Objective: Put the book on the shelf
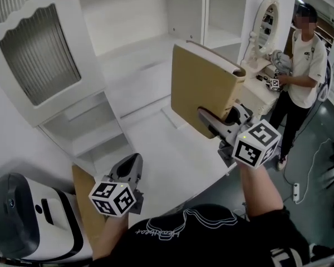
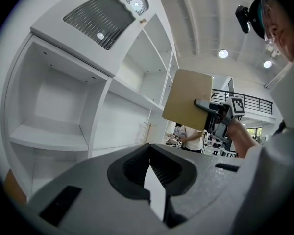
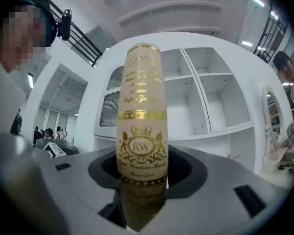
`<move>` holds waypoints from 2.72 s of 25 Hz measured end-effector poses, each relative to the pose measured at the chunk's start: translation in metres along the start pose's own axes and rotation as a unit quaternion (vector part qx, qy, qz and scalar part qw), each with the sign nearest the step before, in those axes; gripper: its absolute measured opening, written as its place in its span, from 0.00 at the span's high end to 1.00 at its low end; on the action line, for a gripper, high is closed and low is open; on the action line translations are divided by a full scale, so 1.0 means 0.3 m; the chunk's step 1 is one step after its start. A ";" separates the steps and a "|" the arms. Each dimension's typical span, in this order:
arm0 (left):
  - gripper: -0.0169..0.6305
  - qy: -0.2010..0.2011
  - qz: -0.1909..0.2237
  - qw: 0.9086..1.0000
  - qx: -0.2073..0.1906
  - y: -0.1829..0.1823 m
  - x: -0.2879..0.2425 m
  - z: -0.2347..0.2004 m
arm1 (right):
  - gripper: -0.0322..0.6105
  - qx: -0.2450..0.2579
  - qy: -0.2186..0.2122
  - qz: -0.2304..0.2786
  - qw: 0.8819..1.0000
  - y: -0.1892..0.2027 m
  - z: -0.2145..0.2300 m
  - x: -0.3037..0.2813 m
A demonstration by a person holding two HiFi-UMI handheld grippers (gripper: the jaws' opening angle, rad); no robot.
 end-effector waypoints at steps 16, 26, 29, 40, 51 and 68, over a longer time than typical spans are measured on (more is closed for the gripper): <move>0.97 -0.042 0.019 0.999 0.024 -0.090 -0.085 -0.123 | 0.62 0.045 -0.016 0.041 0.998 -0.295 0.175 -0.277; 0.97 -0.065 0.014 0.997 0.036 -0.084 -0.082 -0.199 | 0.62 0.051 -0.003 0.018 0.999 -0.358 0.258 -0.440; 0.97 -0.069 0.014 0.997 0.039 -0.088 -0.078 -0.218 | 0.62 0.051 -0.001 0.013 0.999 -0.386 0.279 -0.484; 0.97 -0.078 0.023 0.996 0.046 -0.091 -0.058 -0.273 | 0.62 0.024 0.005 -0.032 0.999 -0.418 0.334 -0.704; 0.97 -0.096 0.036 0.993 0.065 -0.074 -0.012 -0.355 | 0.62 0.001 0.027 -0.054 0.998 -0.405 0.367 -0.849; 0.97 -0.122 0.056 0.986 0.094 -0.026 0.049 -0.419 | 0.61 -0.012 0.053 -0.078 0.995 -0.411 0.390 -0.981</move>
Point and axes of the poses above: the fingertips, and each gripper's own axes: x backward along the fingers, z to its right, y out of its underside, the point moved 5 cm from there along x, backward along the fingers, and after that the axes turned 9 degrees about -z, right-handed, at the moved point
